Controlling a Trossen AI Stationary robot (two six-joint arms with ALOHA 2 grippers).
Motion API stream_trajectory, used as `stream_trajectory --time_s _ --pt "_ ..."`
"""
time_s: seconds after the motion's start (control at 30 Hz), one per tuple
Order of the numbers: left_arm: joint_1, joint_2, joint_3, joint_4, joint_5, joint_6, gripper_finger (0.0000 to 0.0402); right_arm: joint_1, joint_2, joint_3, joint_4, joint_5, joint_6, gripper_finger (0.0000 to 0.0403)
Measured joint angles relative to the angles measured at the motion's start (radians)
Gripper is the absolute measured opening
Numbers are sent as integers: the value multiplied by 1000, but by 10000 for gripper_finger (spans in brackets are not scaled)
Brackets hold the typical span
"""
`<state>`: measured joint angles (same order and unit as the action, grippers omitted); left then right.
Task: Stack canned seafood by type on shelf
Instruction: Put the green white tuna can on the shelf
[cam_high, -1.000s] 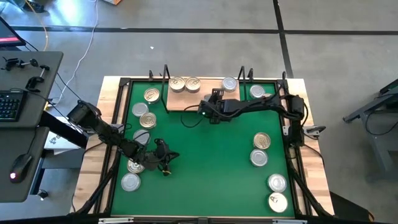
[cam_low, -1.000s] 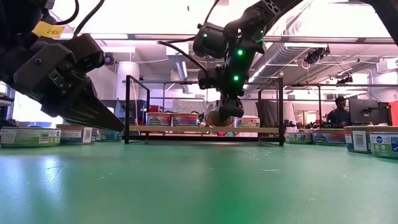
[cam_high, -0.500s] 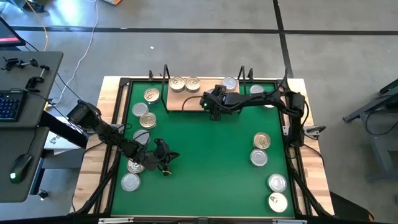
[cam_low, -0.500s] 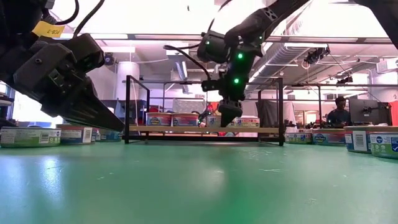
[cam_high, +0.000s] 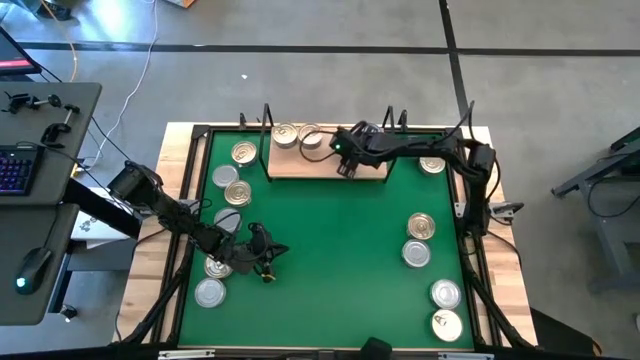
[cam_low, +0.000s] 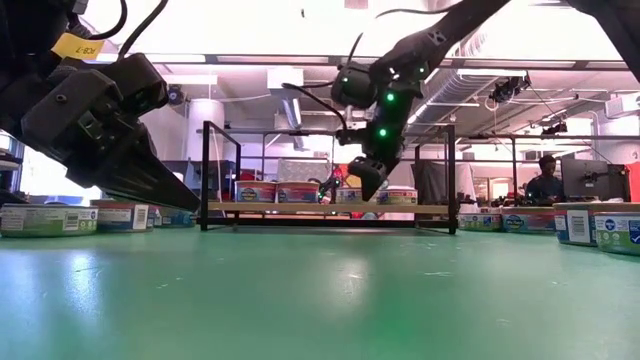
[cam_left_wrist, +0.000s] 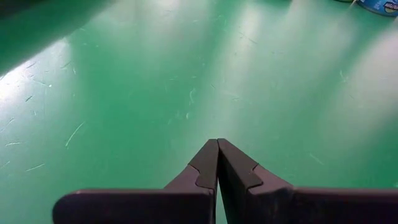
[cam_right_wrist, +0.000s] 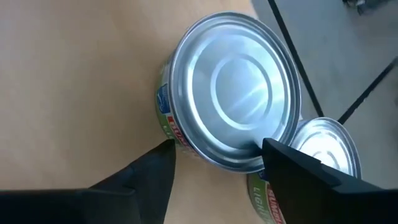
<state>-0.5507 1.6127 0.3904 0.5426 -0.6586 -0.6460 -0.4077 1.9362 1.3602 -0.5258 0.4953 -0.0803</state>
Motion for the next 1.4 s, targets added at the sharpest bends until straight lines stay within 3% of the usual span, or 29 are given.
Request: stream_trajectory --time_s 0.4,0.5,0.63,0.87,1.03,1.4 --pt "0 0 0 0 0 1 0 18 -43 0 2 -12 18 228" --pt "0 0 0 0 0 2 0 18 -48 0 20 -86 -8 223" --pt "0 0 0 0 0 1 0 -1 -33 0 40 -199 -12 187" --pt "0 0 0 0 0 -4 0 -28 -23 1 85 -218 -11 86" --pt "0 0 0 0 0 -5 0 -50 -22 1 108 -225 -7 35" --pt "0 0 0 0 0 -5 0 -73 -19 0 145 -226 -15 3"
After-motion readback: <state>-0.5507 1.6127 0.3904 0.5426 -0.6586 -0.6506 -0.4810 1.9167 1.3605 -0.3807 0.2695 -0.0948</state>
